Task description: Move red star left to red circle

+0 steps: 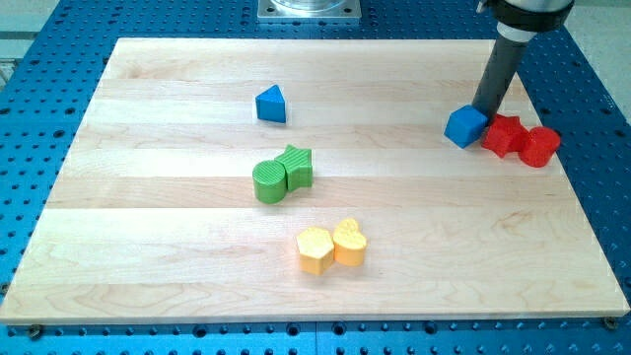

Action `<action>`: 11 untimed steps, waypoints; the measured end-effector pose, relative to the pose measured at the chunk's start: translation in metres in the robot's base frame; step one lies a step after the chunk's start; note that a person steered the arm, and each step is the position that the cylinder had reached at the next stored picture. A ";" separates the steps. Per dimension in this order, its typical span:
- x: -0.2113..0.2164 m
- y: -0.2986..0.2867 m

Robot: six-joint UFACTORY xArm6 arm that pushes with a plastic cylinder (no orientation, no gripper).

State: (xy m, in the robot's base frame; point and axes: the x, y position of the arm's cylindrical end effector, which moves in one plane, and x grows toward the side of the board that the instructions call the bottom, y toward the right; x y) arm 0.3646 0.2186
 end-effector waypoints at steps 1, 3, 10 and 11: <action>-0.004 -0.014; -0.005 -0.005; 0.034 -0.015; -0.003 -0.008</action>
